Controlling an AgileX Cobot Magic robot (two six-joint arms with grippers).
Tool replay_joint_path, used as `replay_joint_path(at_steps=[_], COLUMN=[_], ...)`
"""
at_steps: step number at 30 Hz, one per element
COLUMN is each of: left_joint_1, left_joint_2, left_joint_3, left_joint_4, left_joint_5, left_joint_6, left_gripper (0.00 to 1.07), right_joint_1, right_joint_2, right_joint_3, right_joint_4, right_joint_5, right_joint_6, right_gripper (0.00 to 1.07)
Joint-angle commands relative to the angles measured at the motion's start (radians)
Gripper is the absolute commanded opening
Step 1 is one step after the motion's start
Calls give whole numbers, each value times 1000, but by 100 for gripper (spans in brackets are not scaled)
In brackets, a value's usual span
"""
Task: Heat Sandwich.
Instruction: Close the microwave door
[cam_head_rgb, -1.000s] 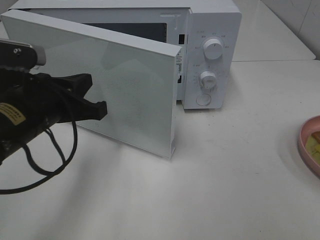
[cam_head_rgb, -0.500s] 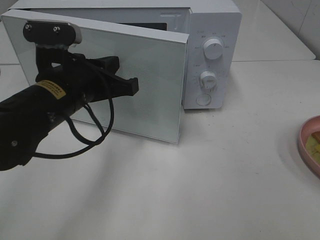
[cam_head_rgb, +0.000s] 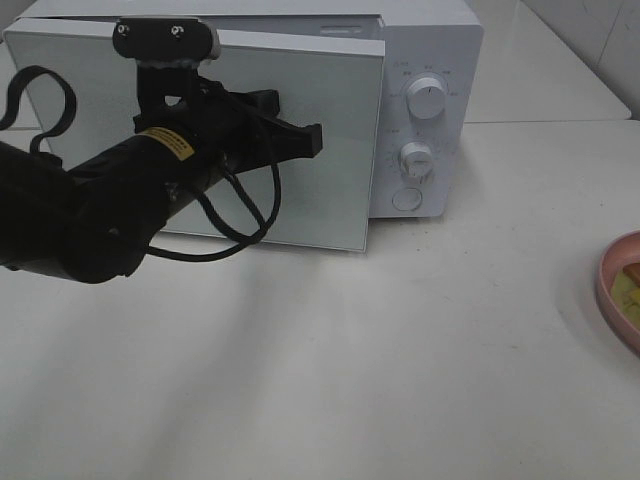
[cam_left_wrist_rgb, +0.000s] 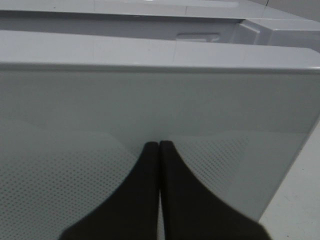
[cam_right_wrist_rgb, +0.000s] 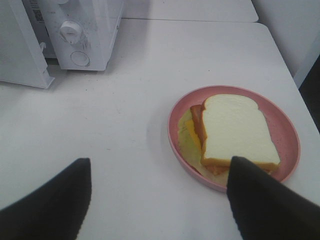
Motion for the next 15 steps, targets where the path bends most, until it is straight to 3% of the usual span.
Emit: replay_joint_path(at_steps=[1, 15], left_joint_1=[-7, 2], left_joint_2=[21, 115], left_joint_3=[-39, -144], left_joint_4=[-6, -36], left_joint_5=[0, 25], left_joint_6=[2, 7], left_gripper=[0, 0], right_joint_1=[-8, -8], right_joint_2=[-28, -28], right_joint_3=[1, 1], right_joint_4=[-3, -3], right_joint_5=[-5, -5], right_joint_6=[3, 3], right_gripper=[73, 73])
